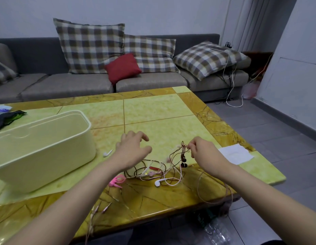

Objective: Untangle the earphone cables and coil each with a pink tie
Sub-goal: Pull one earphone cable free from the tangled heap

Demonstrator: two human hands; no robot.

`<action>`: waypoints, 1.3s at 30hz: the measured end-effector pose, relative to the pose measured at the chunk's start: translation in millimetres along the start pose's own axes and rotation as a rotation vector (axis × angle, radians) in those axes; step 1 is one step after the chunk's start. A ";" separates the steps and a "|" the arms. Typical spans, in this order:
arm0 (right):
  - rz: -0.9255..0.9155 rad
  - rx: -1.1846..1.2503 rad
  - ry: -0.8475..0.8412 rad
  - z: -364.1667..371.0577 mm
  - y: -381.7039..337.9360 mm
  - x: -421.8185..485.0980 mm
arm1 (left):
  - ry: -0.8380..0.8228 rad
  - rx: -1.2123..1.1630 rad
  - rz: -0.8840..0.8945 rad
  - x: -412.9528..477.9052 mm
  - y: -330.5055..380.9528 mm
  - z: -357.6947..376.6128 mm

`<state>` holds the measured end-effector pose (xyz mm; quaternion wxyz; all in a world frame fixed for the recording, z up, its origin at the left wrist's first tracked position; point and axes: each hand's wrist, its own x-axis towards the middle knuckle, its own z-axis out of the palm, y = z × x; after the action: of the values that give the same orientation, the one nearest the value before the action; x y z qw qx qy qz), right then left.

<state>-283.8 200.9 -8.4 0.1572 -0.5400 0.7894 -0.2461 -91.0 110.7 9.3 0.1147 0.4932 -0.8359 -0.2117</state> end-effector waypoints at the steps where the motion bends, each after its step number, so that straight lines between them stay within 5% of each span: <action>1: -0.030 -0.010 0.008 0.2 -3.6 -2.2 | 0.042 -0.022 0.052 -2.8 6.3 3.8; 5: -0.115 0.004 0.009 0.4 -17.0 -9.7 | 0.077 -0.218 0.206 -9.1 29.4 16.8; 13: -0.197 0.038 -0.068 1.1 -17.9 -18.8 | -0.082 -0.564 0.127 -10.4 34.1 26.1; 28: -0.259 0.243 -0.057 -0.5 -40.9 -18.5 | 0.050 -0.477 0.105 -5.9 30.5 19.0; 35: -0.224 0.177 -0.014 -4.6 -40.0 -17.7 | 0.042 -0.549 0.186 -9.3 29.5 18.9; 39: -0.206 0.138 -0.060 -2.3 -41.6 -20.6 | 0.078 -0.396 0.248 -11.0 29.3 16.4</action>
<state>-245.2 208.3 16.4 0.1914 -0.6133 0.7059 -0.2983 -114.9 136.7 8.6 0.2667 0.3623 -0.8273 -0.3364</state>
